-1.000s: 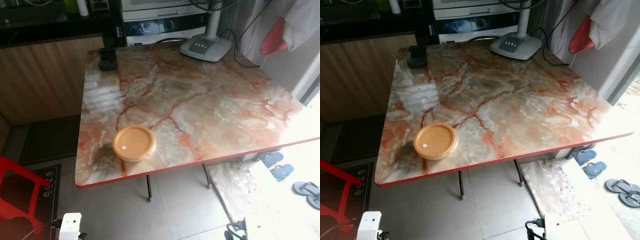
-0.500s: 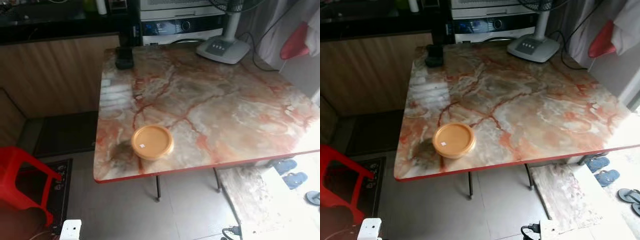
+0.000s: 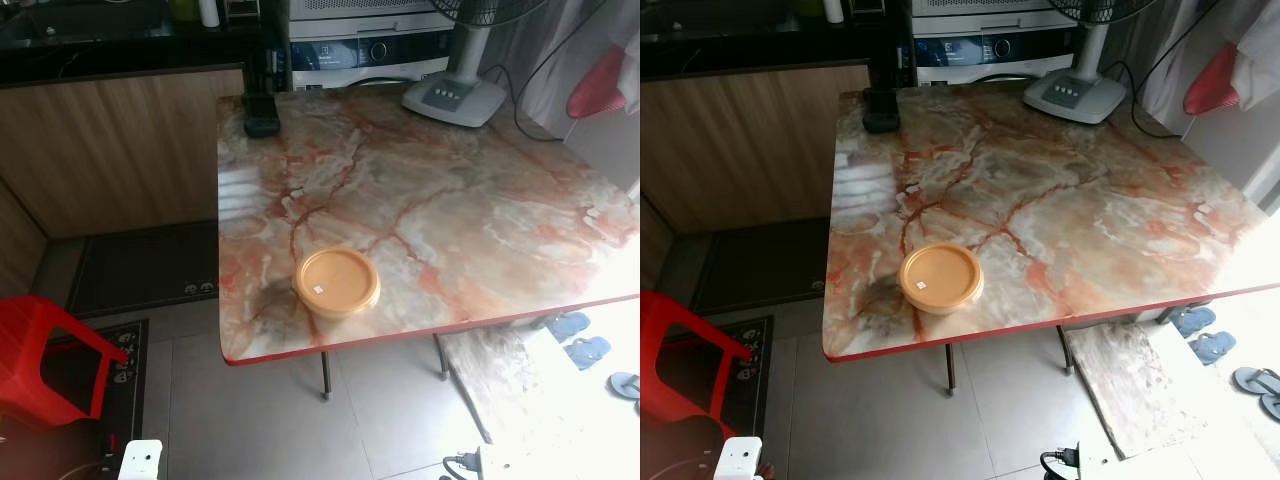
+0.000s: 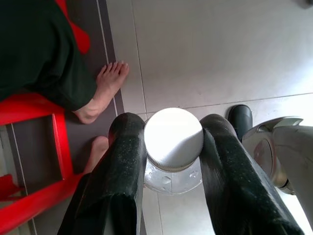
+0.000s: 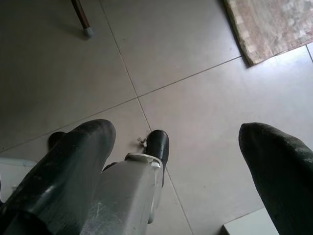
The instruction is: Restocking fridge
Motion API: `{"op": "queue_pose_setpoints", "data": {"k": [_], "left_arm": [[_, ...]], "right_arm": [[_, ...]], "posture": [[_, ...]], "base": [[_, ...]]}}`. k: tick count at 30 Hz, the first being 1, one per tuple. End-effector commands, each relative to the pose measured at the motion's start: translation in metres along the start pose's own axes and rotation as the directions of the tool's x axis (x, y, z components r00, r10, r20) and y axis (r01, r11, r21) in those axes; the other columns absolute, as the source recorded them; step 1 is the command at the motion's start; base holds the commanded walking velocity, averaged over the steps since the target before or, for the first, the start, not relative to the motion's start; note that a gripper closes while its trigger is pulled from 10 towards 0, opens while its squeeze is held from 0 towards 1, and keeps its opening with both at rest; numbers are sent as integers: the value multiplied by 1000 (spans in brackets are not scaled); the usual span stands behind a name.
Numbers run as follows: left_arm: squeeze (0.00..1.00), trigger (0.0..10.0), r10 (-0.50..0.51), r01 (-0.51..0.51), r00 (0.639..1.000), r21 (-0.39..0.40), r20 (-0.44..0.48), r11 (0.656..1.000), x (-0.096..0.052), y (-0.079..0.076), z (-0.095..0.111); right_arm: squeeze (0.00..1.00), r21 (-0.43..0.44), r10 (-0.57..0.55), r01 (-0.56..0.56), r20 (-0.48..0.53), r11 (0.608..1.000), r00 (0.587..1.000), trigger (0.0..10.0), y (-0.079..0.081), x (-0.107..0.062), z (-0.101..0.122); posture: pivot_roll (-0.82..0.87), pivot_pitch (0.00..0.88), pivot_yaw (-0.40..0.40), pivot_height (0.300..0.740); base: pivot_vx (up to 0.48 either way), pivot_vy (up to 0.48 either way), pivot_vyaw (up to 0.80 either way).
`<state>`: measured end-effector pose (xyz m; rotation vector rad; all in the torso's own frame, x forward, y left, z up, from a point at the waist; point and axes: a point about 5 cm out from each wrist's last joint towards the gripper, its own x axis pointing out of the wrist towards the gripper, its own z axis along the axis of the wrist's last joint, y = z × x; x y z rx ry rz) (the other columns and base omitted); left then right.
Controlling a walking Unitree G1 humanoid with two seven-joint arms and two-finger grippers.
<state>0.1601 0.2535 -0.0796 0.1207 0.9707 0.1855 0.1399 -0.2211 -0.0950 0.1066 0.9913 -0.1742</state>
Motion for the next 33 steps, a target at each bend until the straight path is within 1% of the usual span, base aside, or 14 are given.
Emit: {"op": "queue_pose_setpoints", "data": {"k": [1, 11, 21, 23, 28, 33], "left_arm": [[0, 10000, 0, 0, 1000, 9, -21, 1000, -1, -3, -7], [0, 10000, 7, -7, 1000, 6, -22, 1000, -2, -2, -9], [0, 10000, 12, -12, 1000, 10, -14, 1000, -1, 5, -4], [0, 10000, 21, -20, 1000, 35, -17, 999, -2, 10, -6], [0, 10000, 20, -19, 1000, 31, -22, 999, -3, 13, -8], [0, 10000, 11, -10, 1000, 17, -11, 1000, -1, 11, -3]], "right_arm": [[0, 2, -1, 1, -9, 1000, 1000, 10000, -1, -1, -4], [0, 0, -4, 4, -15, 1000, 1000, 10000, -2, -2, -6], [0, -3, 0, 0, -14, 1000, 1000, 10000, -1, -2, -7], [0, -2, -1, 1, -16, 1000, 1000, 10000, -1, -2, -7], [0, 5, -5, 5, -19, 1000, 1000, 10000, -1, -2, -8], [0, -6, -6, 6, -32, 1000, 999, 10000, -1, -2, -10]], "posture": [[68, 80, 1, 740], [73, 86, 10, 740], [75, 83, 29, 740], [77, 82, 31, 740], [77, 80, 34, 740], [78, 80, 31, 740]], "base": [[0, 285, 0], [0, 282, 0], [0, 283, 0], [0, 0, 0], [0, 0, 0], [0, 0, -723]]}}
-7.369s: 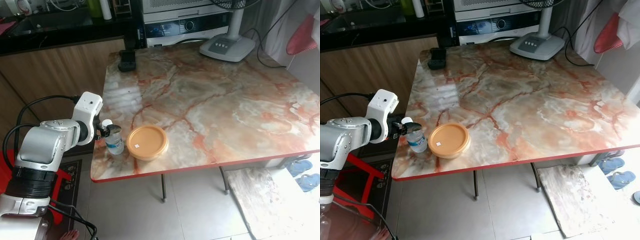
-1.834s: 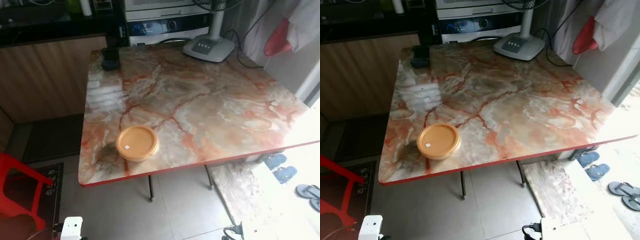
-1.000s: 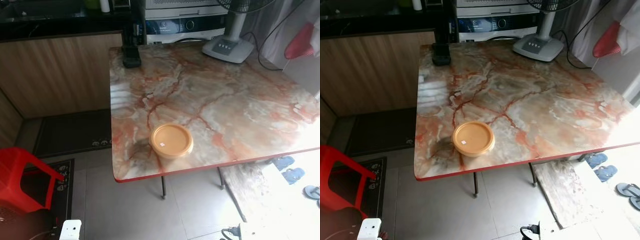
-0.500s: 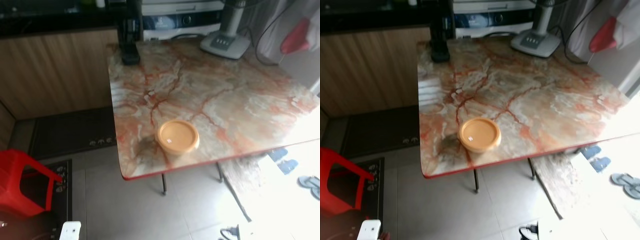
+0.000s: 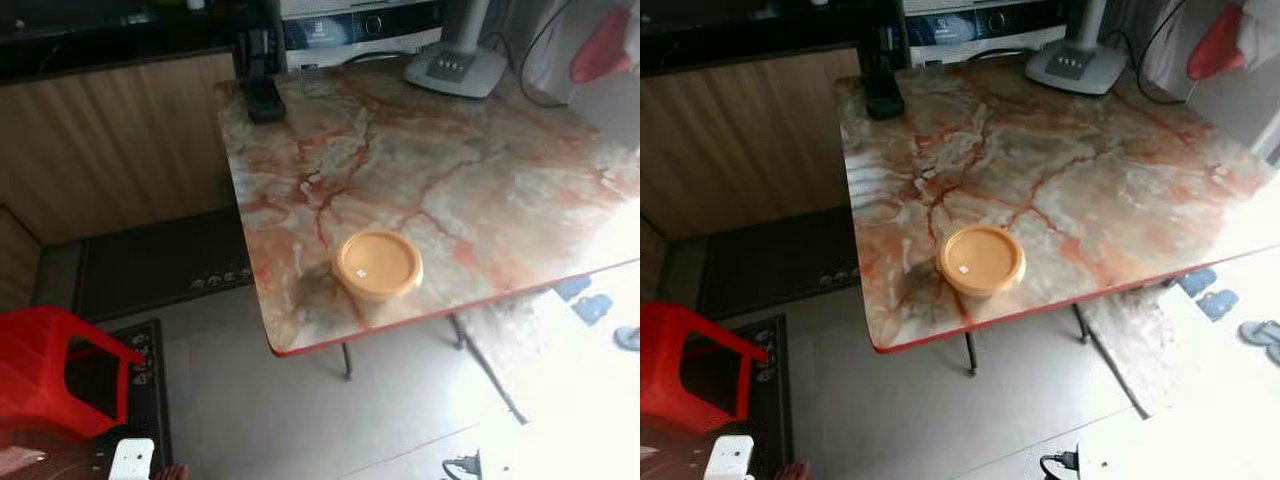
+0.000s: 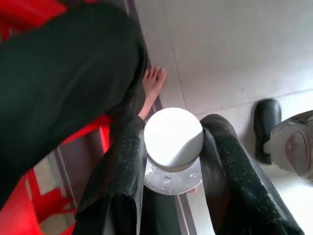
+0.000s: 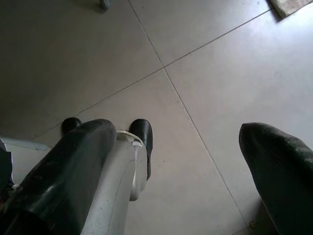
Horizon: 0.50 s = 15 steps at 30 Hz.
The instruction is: Restocking fridge
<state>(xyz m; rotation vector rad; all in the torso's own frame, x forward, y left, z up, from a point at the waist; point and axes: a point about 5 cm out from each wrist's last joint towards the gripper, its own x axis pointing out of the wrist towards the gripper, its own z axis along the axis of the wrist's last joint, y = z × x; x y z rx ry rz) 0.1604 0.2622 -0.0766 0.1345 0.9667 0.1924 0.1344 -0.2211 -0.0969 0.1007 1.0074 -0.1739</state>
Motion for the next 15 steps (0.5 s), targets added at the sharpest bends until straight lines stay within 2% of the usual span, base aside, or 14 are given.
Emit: {"op": "queue_pose_setpoints", "data": {"k": [1, 15], "left_arm": [[0, 10000, -4, 4, 1000, 5, -13, 1000, -1, 0, -4], [0, 10000, -10, 10, 1000, -7, -25, 1000, -2, -6, -11]], "right_arm": [[0, -1, -2, 2, -17, 1000, 1000, 10000, 0, -1, -5], [0, -18, 4, -4, -29, 1000, 1000, 10000, -2, -2, -7]], "posture": [[79, 80, 28, 740], [82, 88, 15, 740]], "base": [[0, 0, -800], [0, 0, -794]]}}
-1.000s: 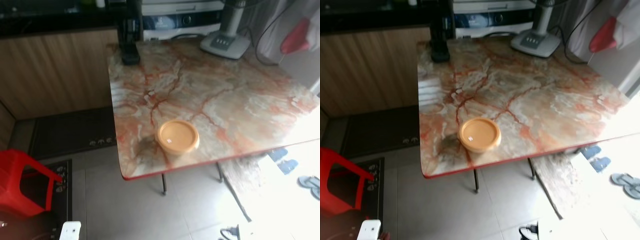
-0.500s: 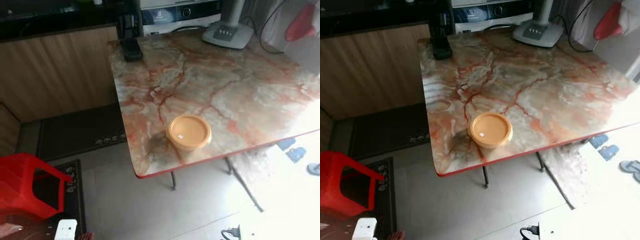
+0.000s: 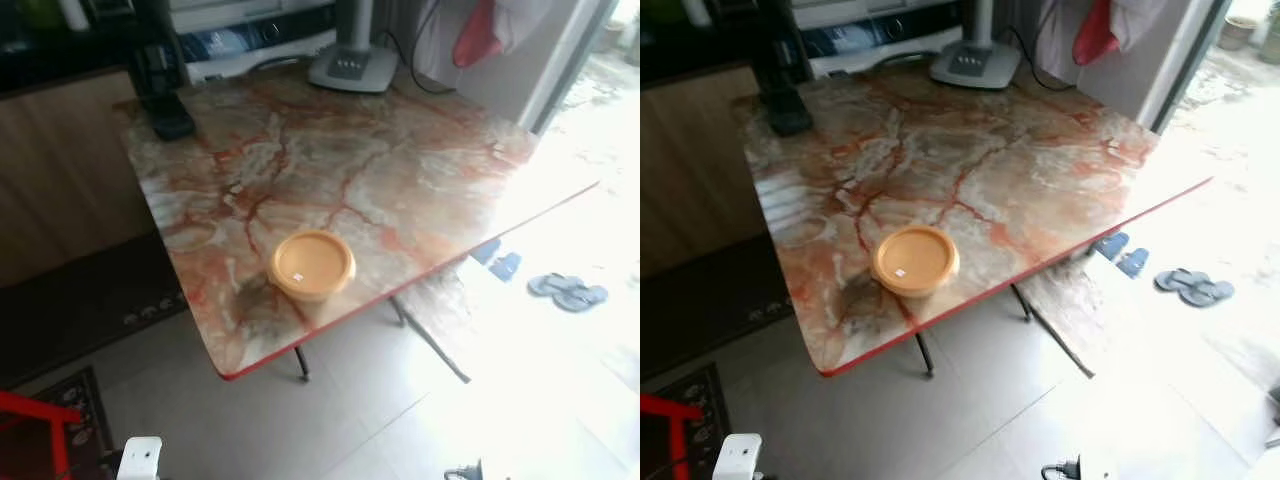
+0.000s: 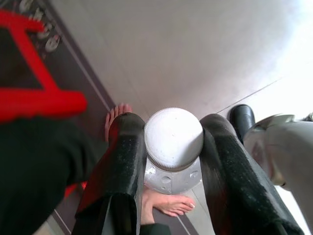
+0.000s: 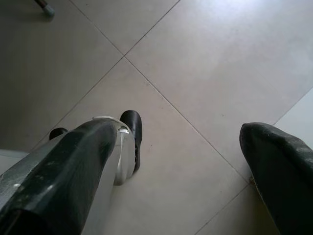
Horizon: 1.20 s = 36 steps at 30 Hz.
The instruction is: Restocking fridge
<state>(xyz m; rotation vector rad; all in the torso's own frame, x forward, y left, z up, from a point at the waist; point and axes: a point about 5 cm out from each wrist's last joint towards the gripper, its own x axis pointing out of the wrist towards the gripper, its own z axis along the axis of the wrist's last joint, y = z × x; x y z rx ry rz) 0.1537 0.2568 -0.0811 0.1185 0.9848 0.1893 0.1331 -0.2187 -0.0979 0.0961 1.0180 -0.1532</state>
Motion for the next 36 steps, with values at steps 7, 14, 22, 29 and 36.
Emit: {"op": "queue_pose_setpoints", "data": {"k": [7, 14, 22, 29, 36], "left_arm": [[0, 10000, 3, -3, 1000, 4, -4, 1000, -1, 0, -2], [0, 10000, 5, -5, 1000, 10, -5, 1000, -1, 2, -2], [0, 10000, 12, -12, 1000, -13, -14, 1000, -2, 5, -6], [0, 10000, 15, -15, 1000, -12, -22, 1000, -3, 8, -12], [0, 10000, 8, -8, 1000, -1, -12, 1000, 0, -1, -3]], "right_arm": [[0, -14, 0, 0, -21, 1000, 1000, 10000, -4, -2, -6], [0, -7, 5, -5, -14, 1000, 1000, 10000, -3, -2, -5], [0, -5, 10, -10, -13, 1000, 1000, 10000, -3, -1, -4], [0, -2, 7, -7, -12, 1000, 1000, 10000, -4, -1, -4], [0, -10, 7, -7, -26, 1000, 1000, 10000, -4, -2, -5]], "posture": [[82, 91, 16, 740], [85, 91, 14, 740], [85, 91, 11, 740], [88, 93, 4, 740], [88, 95, -3, 740]], "base": [[0, 0, -771], [0, 0, 0], [0, 45, 0], [0, 347, 0], [0, 133, -400]]}}
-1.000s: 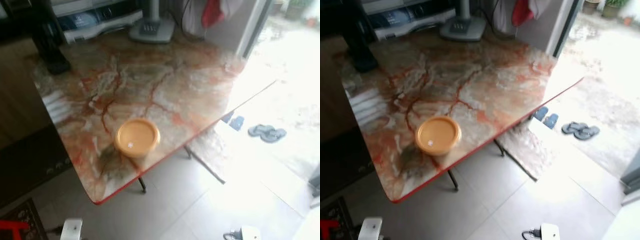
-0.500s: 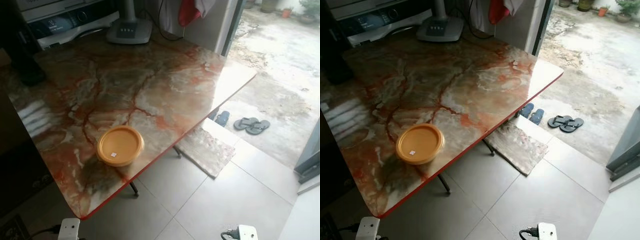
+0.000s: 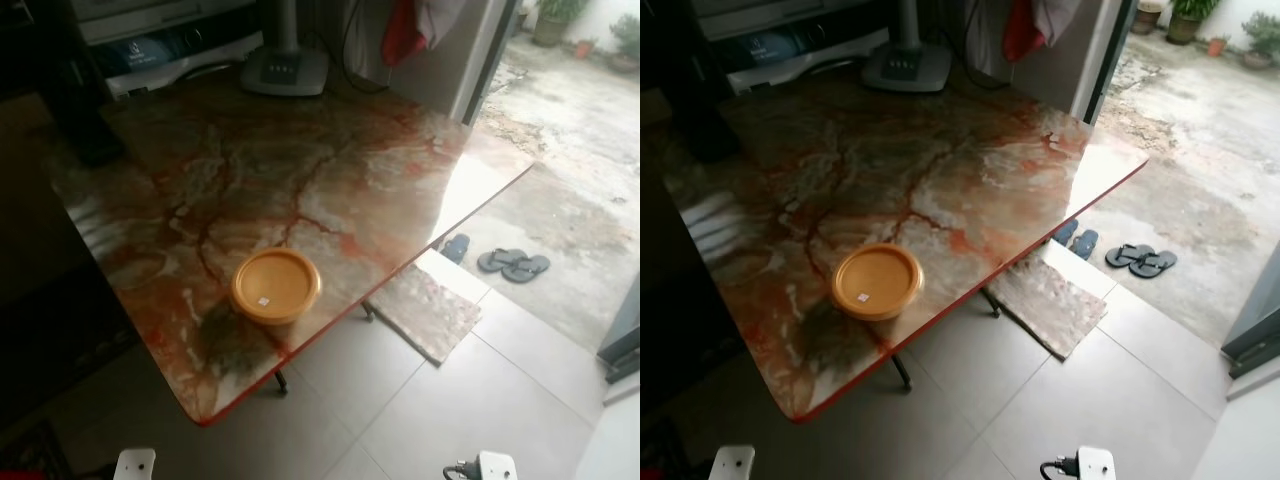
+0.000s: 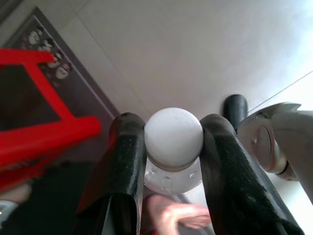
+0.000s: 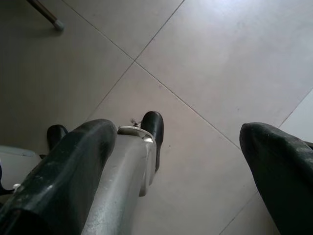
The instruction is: Restocking fridge
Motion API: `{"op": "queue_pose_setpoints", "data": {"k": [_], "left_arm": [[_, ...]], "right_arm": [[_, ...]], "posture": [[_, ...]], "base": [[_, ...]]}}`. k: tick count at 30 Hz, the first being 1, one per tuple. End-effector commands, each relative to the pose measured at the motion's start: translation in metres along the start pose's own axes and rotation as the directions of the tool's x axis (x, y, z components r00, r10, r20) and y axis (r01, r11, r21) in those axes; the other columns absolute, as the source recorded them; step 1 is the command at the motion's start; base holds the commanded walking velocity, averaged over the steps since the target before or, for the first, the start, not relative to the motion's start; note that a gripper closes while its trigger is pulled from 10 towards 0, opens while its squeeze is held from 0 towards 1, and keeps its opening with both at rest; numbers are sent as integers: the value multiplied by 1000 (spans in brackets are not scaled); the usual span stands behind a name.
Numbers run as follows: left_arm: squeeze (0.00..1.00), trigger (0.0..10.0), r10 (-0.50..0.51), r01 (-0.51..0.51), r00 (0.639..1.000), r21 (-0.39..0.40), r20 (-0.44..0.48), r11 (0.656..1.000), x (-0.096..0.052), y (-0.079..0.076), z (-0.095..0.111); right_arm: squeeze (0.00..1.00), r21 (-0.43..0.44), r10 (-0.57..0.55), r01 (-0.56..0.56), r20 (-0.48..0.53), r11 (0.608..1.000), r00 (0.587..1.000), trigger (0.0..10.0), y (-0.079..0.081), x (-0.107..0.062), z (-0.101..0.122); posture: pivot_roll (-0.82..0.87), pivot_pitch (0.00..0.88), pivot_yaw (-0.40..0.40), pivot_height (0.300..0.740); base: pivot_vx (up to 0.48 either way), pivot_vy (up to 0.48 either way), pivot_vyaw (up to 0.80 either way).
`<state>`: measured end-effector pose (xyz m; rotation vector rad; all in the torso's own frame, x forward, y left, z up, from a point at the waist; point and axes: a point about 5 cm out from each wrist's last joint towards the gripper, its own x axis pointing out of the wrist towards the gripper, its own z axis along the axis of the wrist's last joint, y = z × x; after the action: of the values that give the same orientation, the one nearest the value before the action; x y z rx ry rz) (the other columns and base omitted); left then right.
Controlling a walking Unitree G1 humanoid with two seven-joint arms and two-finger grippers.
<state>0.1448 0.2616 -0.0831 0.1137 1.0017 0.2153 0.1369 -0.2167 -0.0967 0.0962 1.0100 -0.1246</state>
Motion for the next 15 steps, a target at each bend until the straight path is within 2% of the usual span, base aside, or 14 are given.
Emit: {"op": "queue_pose_setpoints", "data": {"k": [1, 6, 15], "left_arm": [[0, 10000, -13, 13, 1000, 13, 7, 1000, 2, -7, 5], [0, 10000, -22, 22, 1000, 15, 7, 1000, 2, -14, 4], [0, 10000, -23, 23, 1000, 20, 13, 1000, 3, -18, 9]], "right_arm": [[0, -1, -18, 18, -35, 1000, 999, 10000, -7, -3, -9], [0, -4, -19, 18, -35, 1000, 999, 10000, -8, -3, -9], [0, -3, -12, 12, -36, 1000, 999, 10000, -7, -3, -8]], "posture": [[88, 95, -3, 740], [87, 95, -5, 740], [89, 95, -3, 740]], "base": [[0, 0, -800], [0, 0, -788], [0, 0, -788]]}}
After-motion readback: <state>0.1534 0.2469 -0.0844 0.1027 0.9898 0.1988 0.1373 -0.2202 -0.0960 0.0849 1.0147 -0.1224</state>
